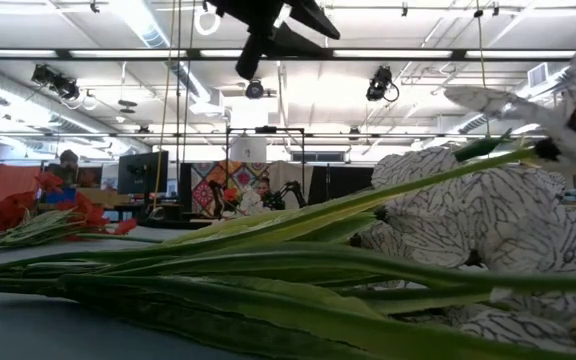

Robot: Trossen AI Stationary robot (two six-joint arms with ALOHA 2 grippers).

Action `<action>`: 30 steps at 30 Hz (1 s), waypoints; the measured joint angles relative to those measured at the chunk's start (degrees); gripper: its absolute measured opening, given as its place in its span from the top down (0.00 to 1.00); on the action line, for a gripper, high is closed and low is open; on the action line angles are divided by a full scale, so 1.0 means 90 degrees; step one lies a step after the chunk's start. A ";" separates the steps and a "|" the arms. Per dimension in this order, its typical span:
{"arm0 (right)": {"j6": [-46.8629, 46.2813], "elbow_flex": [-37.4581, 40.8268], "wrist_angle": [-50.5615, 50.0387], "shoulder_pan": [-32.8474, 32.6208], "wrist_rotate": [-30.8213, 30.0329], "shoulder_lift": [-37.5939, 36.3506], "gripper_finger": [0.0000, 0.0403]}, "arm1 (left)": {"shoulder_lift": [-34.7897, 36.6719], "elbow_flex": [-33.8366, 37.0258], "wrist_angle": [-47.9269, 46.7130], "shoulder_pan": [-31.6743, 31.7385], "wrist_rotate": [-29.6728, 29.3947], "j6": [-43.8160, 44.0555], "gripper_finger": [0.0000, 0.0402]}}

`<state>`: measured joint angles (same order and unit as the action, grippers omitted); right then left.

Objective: Sort flowers into vase by color
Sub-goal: Put the bottom red flowers into the yellow vase

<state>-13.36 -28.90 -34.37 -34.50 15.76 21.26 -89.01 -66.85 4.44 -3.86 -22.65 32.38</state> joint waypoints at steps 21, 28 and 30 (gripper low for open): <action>-0.4579 -0.0124 -0.0910 0.1251 -0.5454 0.0618 0.63 | -0.0697 -0.0005 -0.0787 0.0308 0.0003 0.0864 0.64; -0.5898 -0.0129 -0.0582 0.2278 -0.4026 0.1886 0.63 | -0.0300 0.0000 -0.2849 0.1445 0.0937 0.2766 0.64; -0.6003 -0.0124 -0.0554 0.2520 -0.3603 0.2343 0.63 | -0.0258 -0.0002 -0.2992 0.1645 0.1465 0.2338 0.64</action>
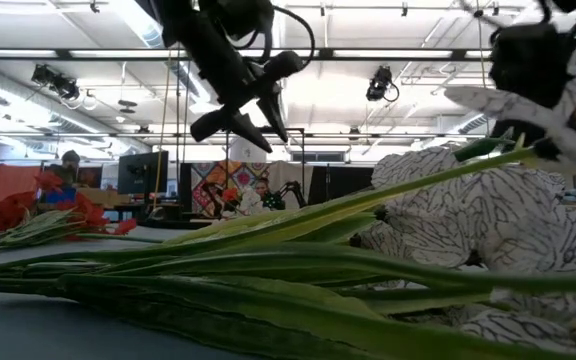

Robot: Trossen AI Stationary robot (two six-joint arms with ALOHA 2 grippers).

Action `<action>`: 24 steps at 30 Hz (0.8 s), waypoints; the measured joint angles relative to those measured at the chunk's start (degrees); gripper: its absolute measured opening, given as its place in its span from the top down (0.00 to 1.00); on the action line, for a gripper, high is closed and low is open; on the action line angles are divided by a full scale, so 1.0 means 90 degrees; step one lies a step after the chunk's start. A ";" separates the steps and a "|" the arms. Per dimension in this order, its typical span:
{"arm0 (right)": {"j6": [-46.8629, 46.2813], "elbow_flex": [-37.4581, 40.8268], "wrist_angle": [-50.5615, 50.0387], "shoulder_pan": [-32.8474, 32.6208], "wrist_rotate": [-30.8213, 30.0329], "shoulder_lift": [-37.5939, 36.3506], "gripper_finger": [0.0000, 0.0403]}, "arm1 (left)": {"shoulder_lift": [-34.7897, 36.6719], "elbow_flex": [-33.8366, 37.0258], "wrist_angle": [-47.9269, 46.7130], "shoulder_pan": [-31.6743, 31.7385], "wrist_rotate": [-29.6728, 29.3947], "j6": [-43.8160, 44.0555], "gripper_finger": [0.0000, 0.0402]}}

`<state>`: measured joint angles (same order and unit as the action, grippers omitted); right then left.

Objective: Sort flowers into vase by color
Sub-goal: Put the bottom red flowers into the yellow vase

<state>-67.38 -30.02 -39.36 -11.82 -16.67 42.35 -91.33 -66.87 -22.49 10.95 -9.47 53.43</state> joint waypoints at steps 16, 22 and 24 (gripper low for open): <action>-0.2444 0.0002 0.1766 0.0496 0.1358 0.2368 0.63 | 0.1005 0.0309 -0.2286 0.1133 0.1450 -0.2635 0.64; -0.3852 0.0000 0.1725 0.0149 0.0900 0.2729 0.63 | 0.1684 0.1380 -0.2117 0.1594 0.1901 -0.3072 0.64; -0.4132 0.0002 0.1735 0.0070 0.0886 0.2799 0.63 | 0.1848 0.1650 -0.1952 0.1601 0.1912 -0.3135 0.64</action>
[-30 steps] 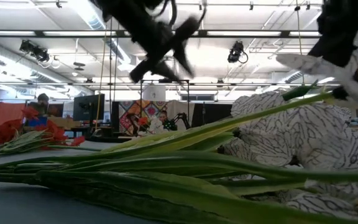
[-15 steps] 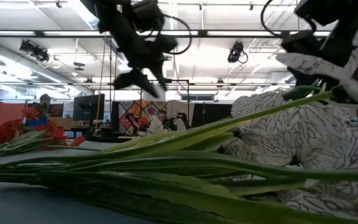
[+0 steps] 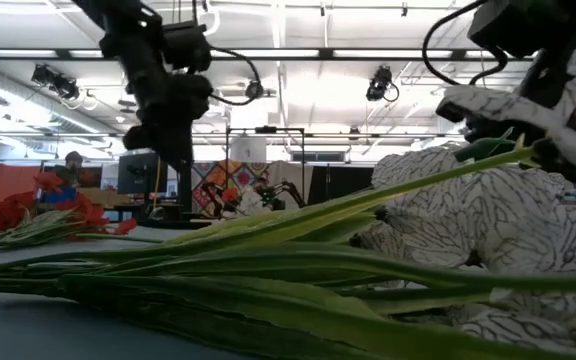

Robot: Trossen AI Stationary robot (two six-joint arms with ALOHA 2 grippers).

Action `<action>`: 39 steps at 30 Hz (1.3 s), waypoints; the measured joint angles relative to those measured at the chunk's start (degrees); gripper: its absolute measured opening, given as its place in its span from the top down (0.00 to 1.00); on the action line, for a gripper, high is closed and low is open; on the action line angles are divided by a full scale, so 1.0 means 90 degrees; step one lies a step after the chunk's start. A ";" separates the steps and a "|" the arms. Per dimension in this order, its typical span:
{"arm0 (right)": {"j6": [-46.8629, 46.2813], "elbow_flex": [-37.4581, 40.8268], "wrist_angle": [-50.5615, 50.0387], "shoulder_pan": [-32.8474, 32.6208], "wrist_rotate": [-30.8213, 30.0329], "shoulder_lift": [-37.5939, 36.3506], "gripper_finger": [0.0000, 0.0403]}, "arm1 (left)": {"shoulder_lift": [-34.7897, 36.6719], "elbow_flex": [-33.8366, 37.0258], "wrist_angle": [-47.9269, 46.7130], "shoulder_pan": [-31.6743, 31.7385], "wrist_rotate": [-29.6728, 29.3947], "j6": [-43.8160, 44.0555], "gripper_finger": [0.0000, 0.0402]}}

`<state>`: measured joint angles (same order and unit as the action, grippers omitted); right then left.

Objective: Sort flowers into vase by color
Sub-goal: Put the bottom red flowers into the yellow vase

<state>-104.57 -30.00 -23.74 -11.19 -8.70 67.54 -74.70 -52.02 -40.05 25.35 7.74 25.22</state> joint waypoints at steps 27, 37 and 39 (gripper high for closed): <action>0.0568 -0.1112 -0.2228 -0.0616 0.2941 0.0623 0.63 | 0.0858 0.1454 -0.0551 0.0002 -0.0054 -0.1992 0.64; 0.0442 -0.1112 -0.2790 -0.0803 0.2971 0.0623 0.63 | 0.0858 0.1451 0.0126 -0.0520 0.0094 -0.1747 0.64; 0.0941 -0.1112 -0.2067 -0.0783 0.2832 0.0623 0.63 | 0.0858 0.1451 0.0350 -0.0706 0.0637 -0.2037 0.64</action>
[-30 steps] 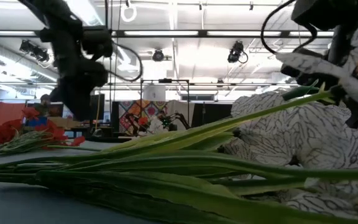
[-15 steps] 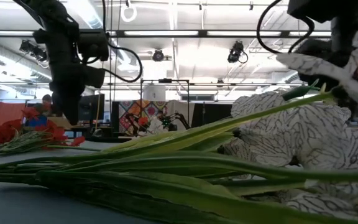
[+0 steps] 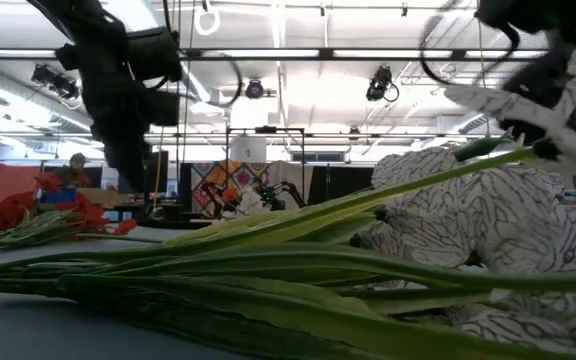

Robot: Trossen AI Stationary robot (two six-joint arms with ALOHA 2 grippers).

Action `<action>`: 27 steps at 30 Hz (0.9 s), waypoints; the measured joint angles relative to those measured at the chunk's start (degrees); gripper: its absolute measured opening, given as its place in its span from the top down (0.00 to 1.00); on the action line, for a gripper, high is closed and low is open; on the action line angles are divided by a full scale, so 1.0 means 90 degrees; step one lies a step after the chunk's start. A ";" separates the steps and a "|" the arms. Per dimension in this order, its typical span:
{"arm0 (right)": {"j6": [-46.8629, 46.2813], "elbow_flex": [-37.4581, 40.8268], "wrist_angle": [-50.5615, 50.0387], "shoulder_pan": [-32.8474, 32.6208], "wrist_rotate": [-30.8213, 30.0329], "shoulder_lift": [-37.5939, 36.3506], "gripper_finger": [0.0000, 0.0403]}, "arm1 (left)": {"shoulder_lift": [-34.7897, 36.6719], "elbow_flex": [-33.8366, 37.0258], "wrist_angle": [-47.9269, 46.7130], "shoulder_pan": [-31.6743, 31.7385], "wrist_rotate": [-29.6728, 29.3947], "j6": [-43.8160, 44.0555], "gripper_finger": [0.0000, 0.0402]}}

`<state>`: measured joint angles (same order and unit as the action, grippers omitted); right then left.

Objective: Sort flowers into vase by color
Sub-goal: Put the bottom red flowers into the yellow vase

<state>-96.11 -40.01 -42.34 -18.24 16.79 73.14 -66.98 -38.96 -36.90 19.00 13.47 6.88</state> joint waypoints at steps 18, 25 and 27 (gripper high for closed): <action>0.0879 0.0000 0.0966 0.0245 -0.1424 -0.0002 0.63 | -0.0405 -0.0002 0.3056 -0.3106 0.0191 -0.1234 0.64; 0.0700 0.0000 0.0594 0.0245 -0.1021 -0.0002 0.63 | -0.0694 -0.0002 0.3457 -0.3756 -0.0740 -0.0078 0.64; 0.0787 0.0002 0.0403 0.0245 -0.0853 -0.0002 0.63 | -0.0819 -0.0002 0.3727 -0.3938 -0.0887 0.0159 0.64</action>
<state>-89.02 -39.99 -38.71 -16.03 9.11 73.12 -74.35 -38.98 -3.36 -16.44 5.48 8.32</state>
